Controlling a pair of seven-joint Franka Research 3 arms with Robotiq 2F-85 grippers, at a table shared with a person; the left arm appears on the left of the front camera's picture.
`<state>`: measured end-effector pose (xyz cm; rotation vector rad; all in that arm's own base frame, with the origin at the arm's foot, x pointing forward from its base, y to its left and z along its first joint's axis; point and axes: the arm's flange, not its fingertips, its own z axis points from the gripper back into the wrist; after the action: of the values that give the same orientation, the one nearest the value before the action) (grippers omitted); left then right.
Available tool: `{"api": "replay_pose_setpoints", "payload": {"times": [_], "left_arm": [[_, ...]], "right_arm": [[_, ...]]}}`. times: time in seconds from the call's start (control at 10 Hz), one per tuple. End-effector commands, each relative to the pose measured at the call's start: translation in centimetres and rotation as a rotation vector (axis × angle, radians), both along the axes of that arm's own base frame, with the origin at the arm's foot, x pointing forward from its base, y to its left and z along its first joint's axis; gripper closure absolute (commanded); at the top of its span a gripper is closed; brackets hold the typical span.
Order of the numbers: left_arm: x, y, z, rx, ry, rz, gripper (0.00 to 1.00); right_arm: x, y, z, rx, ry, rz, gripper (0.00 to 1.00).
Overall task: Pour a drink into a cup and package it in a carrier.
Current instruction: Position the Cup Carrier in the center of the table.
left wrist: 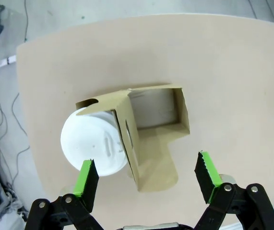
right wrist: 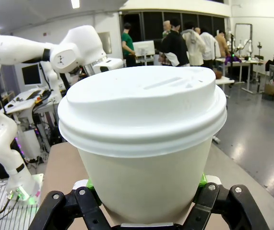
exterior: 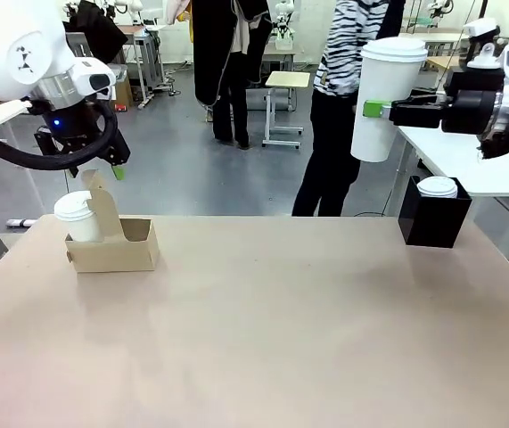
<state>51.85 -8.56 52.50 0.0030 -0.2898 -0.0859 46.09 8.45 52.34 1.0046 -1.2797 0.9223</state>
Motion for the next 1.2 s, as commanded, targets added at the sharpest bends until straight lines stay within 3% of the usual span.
{"api": "replay_pose_setpoints", "payload": {"times": [0.0, 0.3, 0.7, 0.8, 0.9, 1.0, 1.1], "left_arm": [[0.4, 0.1, 0.5, -0.03, -0.031, 0.045, 0.0], [0.0, 0.0, 0.0, 0.0, 0.0, 0.0, 0.0], [1.4, 0.0, -0.5, 0.016, -0.004, 0.104, 0.0], [1.5, 0.0, -0.8, 0.025, 0.016, 0.115, 0.59], [1.6, 0.3, -1.0, 0.023, 0.028, 0.126, 0.6], [1.7, 0.5, -1.1, 0.032, 0.031, 0.141, 1.0], [1.8, 0.7, -1.2, 0.034, 0.043, 0.145, 1.0]], "right_arm": [[0.2, 0.2, 0.5, 0.007, -0.007, -0.002, 0.2], [0.2, 0.2, 0.5, 0.007, -0.007, -0.002, 0.2], [0.2, 0.2, 0.5, 0.007, -0.007, -0.002, 0.2], [0.2, 0.2, 0.5, 0.007, -0.007, -0.002, 0.2], [0.2, 0.2, 0.5, 0.007, -0.007, -0.002, 0.2], [0.2, 0.2, 0.5, 0.007, -0.007, -0.002, 0.2], [0.2, 0.2, 0.5, 0.007, -0.007, -0.002, 0.2]]}}
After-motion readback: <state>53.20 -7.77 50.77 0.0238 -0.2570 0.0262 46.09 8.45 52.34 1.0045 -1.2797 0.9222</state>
